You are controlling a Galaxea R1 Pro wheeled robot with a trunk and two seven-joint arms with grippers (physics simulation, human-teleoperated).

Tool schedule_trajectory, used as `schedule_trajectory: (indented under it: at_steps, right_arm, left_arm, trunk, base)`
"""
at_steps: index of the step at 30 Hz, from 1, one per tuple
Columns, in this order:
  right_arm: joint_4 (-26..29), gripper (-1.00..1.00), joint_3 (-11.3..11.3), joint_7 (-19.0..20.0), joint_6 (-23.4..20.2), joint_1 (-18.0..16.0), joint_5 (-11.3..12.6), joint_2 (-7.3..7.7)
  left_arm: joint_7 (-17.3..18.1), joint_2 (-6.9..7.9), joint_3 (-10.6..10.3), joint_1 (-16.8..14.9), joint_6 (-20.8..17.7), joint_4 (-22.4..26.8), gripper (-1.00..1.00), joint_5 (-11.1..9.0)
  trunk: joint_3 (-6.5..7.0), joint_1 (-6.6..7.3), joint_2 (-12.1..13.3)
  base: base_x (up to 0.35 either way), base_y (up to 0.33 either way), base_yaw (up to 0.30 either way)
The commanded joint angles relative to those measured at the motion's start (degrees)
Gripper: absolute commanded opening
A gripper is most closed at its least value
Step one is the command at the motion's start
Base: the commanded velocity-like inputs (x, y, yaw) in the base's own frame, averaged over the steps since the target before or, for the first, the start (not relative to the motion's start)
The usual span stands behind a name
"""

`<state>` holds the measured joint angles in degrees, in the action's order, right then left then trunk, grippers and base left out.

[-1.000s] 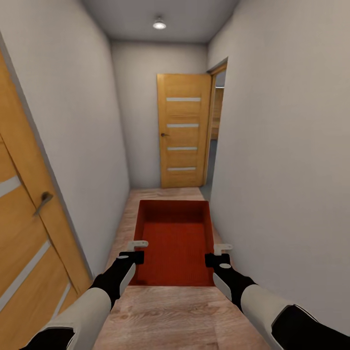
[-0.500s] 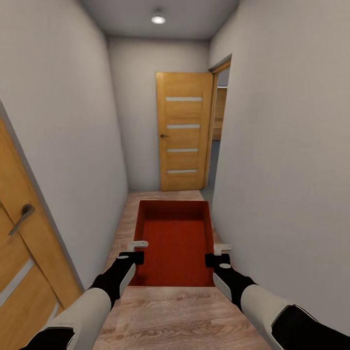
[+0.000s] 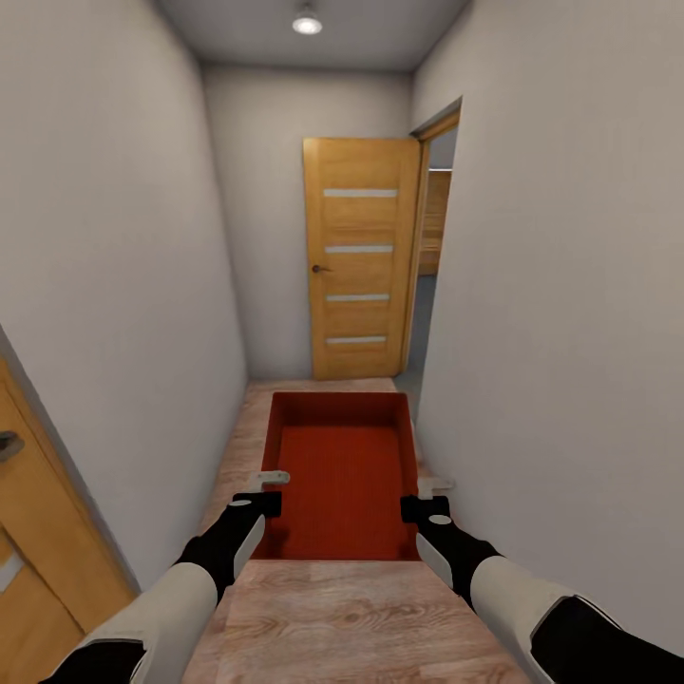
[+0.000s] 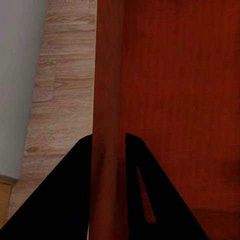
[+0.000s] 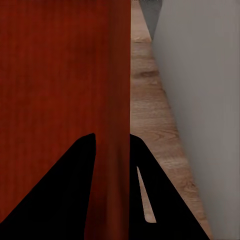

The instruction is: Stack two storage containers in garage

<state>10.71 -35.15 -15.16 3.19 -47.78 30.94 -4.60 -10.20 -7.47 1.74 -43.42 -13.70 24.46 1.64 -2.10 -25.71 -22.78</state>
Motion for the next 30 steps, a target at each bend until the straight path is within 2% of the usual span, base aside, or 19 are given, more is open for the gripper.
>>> schedule_trajectory:
  at_steps: [1, 9, 18, 30]
  right_arm:
    - [0.19, -1.0, 0.77, 0.04, 2.28, -0.12, -0.18, 0.03]
    - [0.19, -1.0, 0.78, 0.04, 2.26, -0.12, -0.18, 0.03]
    - [0.23, -1.0, 0.78, 0.04, 2.34, -0.12, -0.18, 0.03]
    - [0.21, -1.0, 0.78, 0.04, 2.33, -0.12, -0.18, 0.03]
  left_arm:
    - [-0.26, 2.58, -0.51, 0.0, -0.27, -0.91, -1.0, -0.54]
    - [-0.26, 2.61, -0.51, 0.0, -0.27, -0.91, -1.0, -0.51]
    - [-0.26, 2.55, -0.5, 0.0, -0.27, -0.91, -1.0, -0.5]
    - [-0.26, 2.55, -0.5, 0.0, -0.28, -0.91, -1.0, -0.5]
  trunk:
    - [-0.12, -0.07, -0.13]
    - [-0.12, -0.07, -0.13]
    - [-0.12, -0.07, -0.13]
    - [-0.12, -0.07, -0.13]
  base:
    - [0.323, 0.0, 0.0]
    - [0.323, 0.0, 0.005]
    - [0.323, 0.0, 0.117]
    - [0.323, 0.0, 0.002]
